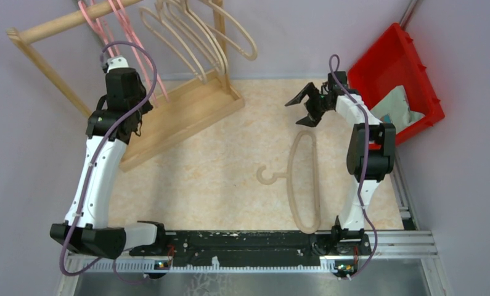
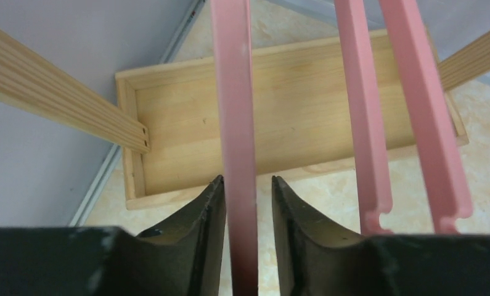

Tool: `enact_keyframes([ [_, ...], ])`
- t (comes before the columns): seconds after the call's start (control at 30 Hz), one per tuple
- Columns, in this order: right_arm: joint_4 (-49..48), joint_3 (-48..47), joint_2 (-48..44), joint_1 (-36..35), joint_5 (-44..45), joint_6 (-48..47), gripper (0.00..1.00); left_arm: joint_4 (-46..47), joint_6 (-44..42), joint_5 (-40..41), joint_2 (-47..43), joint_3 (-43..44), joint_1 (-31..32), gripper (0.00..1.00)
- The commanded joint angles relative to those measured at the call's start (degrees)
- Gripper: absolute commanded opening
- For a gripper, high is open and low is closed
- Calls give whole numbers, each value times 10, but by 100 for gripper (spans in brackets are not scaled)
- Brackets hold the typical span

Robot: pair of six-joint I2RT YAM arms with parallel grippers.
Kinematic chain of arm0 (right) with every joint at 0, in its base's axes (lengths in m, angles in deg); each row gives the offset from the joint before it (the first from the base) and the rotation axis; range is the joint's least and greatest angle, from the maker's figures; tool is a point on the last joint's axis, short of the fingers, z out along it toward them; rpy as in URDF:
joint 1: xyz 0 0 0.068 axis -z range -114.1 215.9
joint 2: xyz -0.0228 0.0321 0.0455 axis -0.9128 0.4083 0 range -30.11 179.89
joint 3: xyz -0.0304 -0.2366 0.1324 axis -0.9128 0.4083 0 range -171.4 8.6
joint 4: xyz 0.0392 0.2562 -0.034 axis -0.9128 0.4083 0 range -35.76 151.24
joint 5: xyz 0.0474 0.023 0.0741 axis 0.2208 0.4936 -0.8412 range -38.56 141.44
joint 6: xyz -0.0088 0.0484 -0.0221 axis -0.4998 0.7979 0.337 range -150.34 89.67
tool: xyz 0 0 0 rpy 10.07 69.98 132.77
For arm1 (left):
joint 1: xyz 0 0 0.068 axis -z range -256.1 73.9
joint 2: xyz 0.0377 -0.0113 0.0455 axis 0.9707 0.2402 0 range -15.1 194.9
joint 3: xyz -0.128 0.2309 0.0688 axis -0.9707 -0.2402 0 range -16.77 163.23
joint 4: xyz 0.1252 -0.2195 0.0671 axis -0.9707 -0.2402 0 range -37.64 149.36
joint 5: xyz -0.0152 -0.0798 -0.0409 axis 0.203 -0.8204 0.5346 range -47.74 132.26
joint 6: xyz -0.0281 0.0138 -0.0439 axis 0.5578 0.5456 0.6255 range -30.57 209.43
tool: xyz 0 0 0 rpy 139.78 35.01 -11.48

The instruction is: Organize the hangers

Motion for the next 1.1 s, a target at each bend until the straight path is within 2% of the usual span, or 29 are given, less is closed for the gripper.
enact_keyframes([
  [0.0,7,-12,-34,2,8,-28,91,40,-11,-47,-47,-47,-3,45],
  [0.07,26,-20,-35,2,26,-55,96,60,-18,-61,-72,-68,-3,52],
  [0.2,72,-27,-40,1,61,-106,98,70,-32,-96,-94,-97,-3,61],
  [0.37,106,-11,-57,-20,155,-169,98,101,-26,-158,-148,-158,-2,72],
  [0.43,117,-5,-59,-37,191,-191,98,117,-21,-194,-172,-183,-2,79],
  [0.67,132,-15,-41,-103,308,-232,95,153,-20,-295,-237,-242,2,80],
  [0.83,136,-14,-6,-115,355,-234,90,175,-4,-358,-270,-267,4,79],
  [1.07,129,3,29,-121,410,-237,88,173,23,-416,-300,-329,5,78],
])
